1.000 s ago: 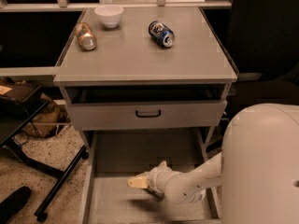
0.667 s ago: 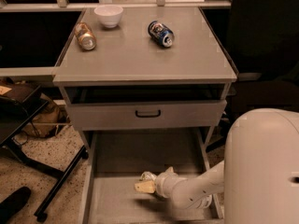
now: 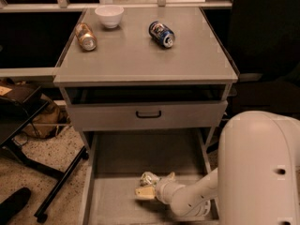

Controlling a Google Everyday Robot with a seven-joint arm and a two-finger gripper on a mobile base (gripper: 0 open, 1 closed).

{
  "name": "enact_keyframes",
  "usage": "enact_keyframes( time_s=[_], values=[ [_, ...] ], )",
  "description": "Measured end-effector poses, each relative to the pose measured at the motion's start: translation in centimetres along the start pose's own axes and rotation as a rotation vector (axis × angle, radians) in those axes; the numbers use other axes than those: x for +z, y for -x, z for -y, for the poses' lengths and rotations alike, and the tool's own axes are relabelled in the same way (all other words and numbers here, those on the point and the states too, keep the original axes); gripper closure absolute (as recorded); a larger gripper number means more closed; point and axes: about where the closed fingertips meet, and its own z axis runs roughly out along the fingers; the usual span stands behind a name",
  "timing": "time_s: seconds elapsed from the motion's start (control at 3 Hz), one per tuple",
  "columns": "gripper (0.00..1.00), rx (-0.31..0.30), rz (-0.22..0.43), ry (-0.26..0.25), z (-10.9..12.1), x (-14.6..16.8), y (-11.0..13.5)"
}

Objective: Pick 7up can from middle drawer and place on counter

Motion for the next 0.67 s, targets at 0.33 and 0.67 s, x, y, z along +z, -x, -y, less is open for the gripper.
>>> enact_keyframes(
  time_s=[0.33, 0.67],
  values=[
    [0.00, 0.002, -0.027, -0.029, 0.43, 0.94, -3.00],
    [0.18, 0.002, -0.027, -0.029, 0.36, 0.71, -2.76]
  ],
)
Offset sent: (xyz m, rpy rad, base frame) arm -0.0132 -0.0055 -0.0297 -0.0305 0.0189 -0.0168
